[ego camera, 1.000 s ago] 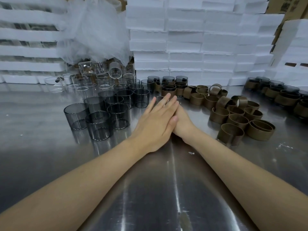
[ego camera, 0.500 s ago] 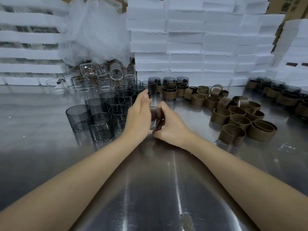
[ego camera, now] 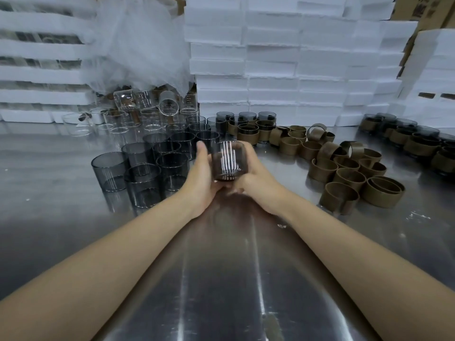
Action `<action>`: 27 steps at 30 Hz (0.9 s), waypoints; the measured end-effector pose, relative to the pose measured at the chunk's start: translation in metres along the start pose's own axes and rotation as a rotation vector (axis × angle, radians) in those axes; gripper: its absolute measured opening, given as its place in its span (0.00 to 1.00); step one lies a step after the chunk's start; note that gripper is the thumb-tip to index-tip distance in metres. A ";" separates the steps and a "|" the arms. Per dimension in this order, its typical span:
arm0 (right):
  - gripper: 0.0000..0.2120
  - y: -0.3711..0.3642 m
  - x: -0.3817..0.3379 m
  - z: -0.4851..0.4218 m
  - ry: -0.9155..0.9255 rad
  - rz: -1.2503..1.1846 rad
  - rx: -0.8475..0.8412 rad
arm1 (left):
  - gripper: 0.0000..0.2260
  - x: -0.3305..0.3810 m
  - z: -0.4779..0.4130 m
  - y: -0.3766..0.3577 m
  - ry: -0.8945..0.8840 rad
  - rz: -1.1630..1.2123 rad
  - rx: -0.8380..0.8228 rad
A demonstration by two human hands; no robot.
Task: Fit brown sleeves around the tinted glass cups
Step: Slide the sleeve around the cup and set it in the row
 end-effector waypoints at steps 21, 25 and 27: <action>0.48 0.005 -0.001 0.000 -0.005 0.246 0.028 | 0.22 0.019 0.018 -0.009 -0.220 -0.977 0.077; 0.23 0.006 -0.010 0.004 0.101 0.043 -0.143 | 0.16 0.014 0.016 -0.018 -0.280 -0.946 -0.050; 0.11 0.003 -0.012 0.002 0.131 0.075 -0.132 | 0.16 0.010 0.013 -0.018 -0.244 -0.815 -0.080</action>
Point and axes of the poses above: each hand's wrist, its own z-axis away from the middle knuckle, its own y-axis out of the back of the hand, x = y × z, the point moved 7 cm from there along -z, towards the middle knuckle, and after that the axes turned 12 degrees about -x, right-handed, at the moved point
